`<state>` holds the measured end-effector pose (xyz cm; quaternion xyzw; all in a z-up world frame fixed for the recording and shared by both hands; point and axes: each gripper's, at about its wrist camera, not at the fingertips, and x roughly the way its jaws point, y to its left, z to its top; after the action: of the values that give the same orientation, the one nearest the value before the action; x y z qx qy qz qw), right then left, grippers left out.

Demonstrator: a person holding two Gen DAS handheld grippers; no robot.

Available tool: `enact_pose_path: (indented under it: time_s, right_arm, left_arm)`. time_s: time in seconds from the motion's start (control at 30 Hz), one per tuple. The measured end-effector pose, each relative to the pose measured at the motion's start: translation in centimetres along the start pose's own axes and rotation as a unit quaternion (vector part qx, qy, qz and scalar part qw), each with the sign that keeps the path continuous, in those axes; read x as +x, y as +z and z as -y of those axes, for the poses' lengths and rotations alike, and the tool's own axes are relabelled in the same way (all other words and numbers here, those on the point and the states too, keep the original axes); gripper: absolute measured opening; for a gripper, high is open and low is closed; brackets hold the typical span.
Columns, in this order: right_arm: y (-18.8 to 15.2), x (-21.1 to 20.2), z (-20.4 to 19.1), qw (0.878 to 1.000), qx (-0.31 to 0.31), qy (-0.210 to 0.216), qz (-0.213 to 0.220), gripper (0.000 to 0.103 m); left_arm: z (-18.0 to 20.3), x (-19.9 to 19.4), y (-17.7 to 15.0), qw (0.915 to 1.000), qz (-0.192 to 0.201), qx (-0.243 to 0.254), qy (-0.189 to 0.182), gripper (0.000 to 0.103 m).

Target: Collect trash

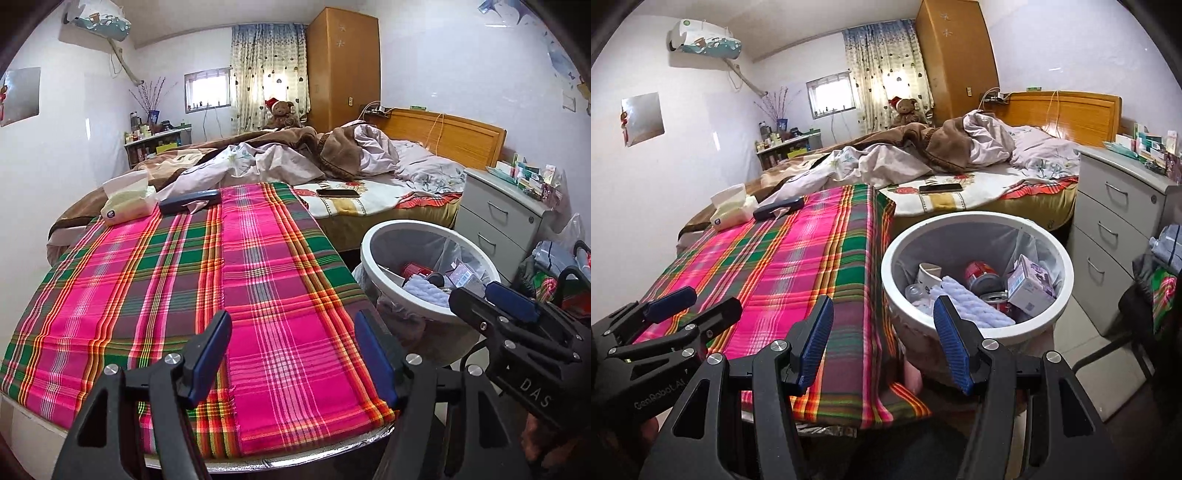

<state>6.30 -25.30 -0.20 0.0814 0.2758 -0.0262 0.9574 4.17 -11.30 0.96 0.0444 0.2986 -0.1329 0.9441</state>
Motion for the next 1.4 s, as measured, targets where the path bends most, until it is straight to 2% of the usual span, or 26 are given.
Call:
enact_pose_path:
  time_s: [1.4]
  right_arm:
    - [-0.2, -0.9, -1.6, 1.0, -0.01, -0.002, 0.003, 0.058]
  left_arm:
    - [-1.0, -1.2, -0.2, 0.9999, 0.001, -0.012, -0.002, 0.071]
